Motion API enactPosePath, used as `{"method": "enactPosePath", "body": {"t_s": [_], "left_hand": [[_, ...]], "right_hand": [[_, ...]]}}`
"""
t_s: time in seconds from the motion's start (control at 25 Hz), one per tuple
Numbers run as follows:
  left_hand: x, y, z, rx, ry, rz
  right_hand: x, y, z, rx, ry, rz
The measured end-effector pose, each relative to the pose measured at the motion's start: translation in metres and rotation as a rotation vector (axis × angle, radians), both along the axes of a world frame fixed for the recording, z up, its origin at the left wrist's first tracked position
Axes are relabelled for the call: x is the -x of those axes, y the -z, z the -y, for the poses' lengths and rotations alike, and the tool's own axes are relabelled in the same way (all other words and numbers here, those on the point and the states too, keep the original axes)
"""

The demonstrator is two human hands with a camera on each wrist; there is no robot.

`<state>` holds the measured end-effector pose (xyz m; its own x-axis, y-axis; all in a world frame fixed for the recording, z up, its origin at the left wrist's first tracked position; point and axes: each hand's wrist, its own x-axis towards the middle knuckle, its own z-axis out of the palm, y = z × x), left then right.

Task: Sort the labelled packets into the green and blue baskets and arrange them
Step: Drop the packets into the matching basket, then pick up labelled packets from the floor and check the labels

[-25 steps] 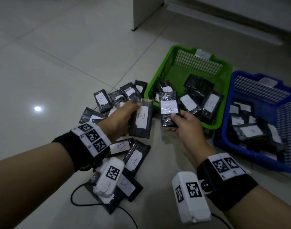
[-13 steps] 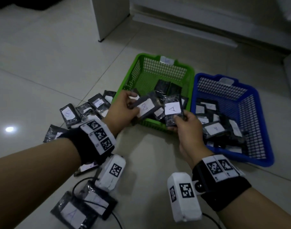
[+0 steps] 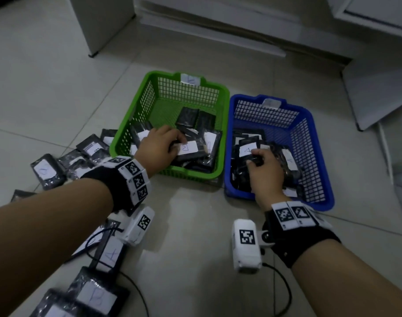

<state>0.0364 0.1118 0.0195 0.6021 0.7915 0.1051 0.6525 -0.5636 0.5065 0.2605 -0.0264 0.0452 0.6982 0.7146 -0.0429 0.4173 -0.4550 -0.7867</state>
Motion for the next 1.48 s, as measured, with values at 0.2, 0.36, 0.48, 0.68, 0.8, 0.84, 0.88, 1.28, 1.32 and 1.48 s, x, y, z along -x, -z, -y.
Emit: {"method": "enactPosePath", "body": {"t_s": [0.2,0.36,0.48,0.68,0.8,0.84,0.88,1.28,1.32,1.48], "left_hand": [[0.026,-0.014,0.011,-0.059,0.047,0.15],[0.086,-0.026,0.051,-0.047,-0.058,0.244],[0.141,-0.017,0.093,0.088,-0.19,0.161],[0.21,0.022,0.156,0.203,-0.381,-0.038],[0.223,0.034,0.169,0.276,-0.414,-0.155],[0.224,0.035,0.168,0.28,-0.415,-0.17],[0.224,0.038,0.167,0.277,-0.409,-0.183],[0.176,-0.011,0.137,0.351,-0.424,0.175],[0.164,-0.021,0.128,0.375,-0.434,0.274],[0.106,-0.045,0.089,0.367,-0.387,0.49]], "right_hand": [[0.022,-0.007,0.01,0.185,-0.102,0.173],[0.095,-0.004,0.028,-0.084,-0.195,0.175],[0.157,0.015,0.035,-0.036,-0.489,0.025],[0.228,0.051,0.043,0.289,-0.806,0.021],[0.241,0.059,0.046,0.341,-0.817,0.118],[0.242,0.06,0.045,0.355,-0.816,0.104],[0.241,0.06,0.044,0.383,-0.811,0.053],[0.192,0.012,0.005,0.068,-0.377,-0.466],[0.182,0.004,-0.001,-0.013,-0.314,-0.501],[0.126,-0.017,-0.016,-0.289,-0.095,-0.512]]}}
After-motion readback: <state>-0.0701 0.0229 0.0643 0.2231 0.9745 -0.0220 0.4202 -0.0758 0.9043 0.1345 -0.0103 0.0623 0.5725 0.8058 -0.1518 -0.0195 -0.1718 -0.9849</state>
